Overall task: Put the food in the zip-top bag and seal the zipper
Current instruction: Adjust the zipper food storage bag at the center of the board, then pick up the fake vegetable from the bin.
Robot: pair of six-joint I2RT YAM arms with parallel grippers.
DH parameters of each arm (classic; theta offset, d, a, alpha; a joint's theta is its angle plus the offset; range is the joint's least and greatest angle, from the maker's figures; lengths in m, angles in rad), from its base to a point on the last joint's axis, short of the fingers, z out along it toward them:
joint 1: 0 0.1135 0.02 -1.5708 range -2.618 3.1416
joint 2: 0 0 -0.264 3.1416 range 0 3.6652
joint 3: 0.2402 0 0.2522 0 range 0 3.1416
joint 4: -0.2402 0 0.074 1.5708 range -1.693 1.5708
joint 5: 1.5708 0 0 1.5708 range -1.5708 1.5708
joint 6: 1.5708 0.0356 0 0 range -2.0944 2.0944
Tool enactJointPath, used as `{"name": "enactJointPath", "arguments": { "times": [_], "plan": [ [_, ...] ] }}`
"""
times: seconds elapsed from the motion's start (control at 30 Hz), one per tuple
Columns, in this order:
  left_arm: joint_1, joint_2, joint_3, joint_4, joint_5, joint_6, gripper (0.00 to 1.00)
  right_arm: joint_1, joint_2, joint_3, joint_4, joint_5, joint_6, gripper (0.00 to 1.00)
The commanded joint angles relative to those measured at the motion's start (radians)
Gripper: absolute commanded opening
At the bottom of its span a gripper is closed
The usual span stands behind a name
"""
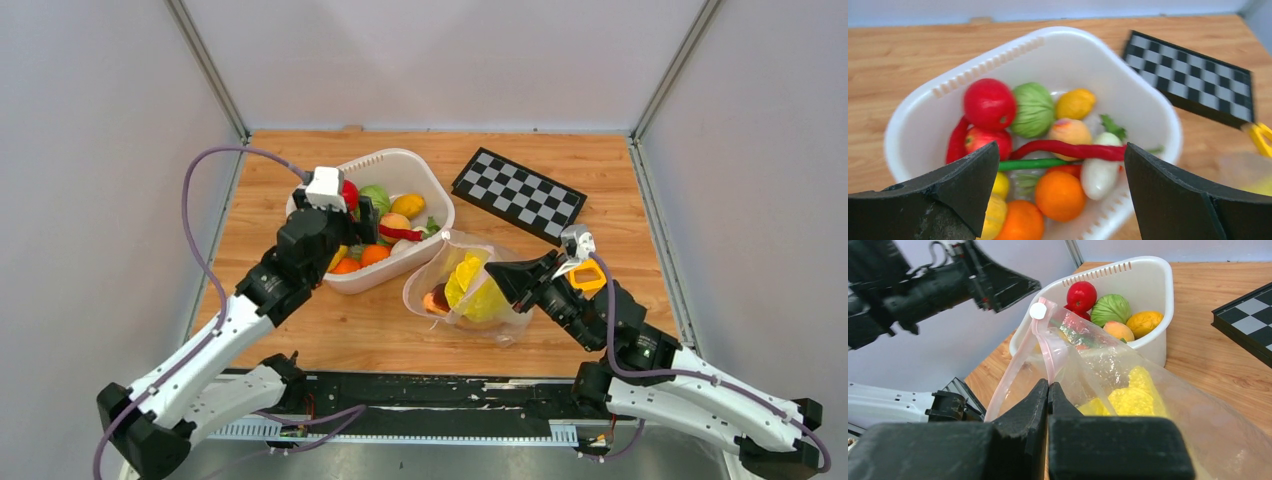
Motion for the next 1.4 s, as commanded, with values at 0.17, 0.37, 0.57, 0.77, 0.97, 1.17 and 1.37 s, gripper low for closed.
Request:
{"name": "enactJointPath", "arguments": {
  "times": [0.17, 0.37, 0.57, 0.77, 0.97, 1.17, 1.37],
  "plan": [
    [0.290, 0.277, 0.040, 0.143, -0.025, -0.222, 1.00, 0.001, -0.044, -0.003, 0.025, -0.020, 0.023, 0.00],
    [0.337, 0.512, 0.139, 0.150, -0.026, -0.250, 1.00, 0.001, -0.075, -0.018, 0.021, -0.014, 0.023, 0.00],
    [0.348, 0.626, 0.160, 0.253, -0.073, -0.262, 1.00, 0.001, -0.086, -0.010, -0.001, -0.014, 0.017, 0.00],
    [0.348, 0.687, 0.188, 0.240, -0.113, -0.257, 0.96, 0.001, -0.090, -0.008, -0.013, -0.004, 0.001, 0.00],
    [0.349, 0.672, 0.145, 0.282, -0.131, -0.228, 0.79, 0.001, -0.093, -0.015, -0.020, -0.003, -0.001, 0.00],
    [0.351, 0.679, 0.136, 0.283, -0.120, -0.198, 0.60, 0.001, -0.105, -0.020, -0.025, 0.000, 0.004, 0.00],
    [0.350, 0.573, 0.061, 0.307, -0.022, -0.200, 0.42, 0.001, -0.108, -0.016, -0.036, 0.018, -0.001, 0.00]
  ]
}}
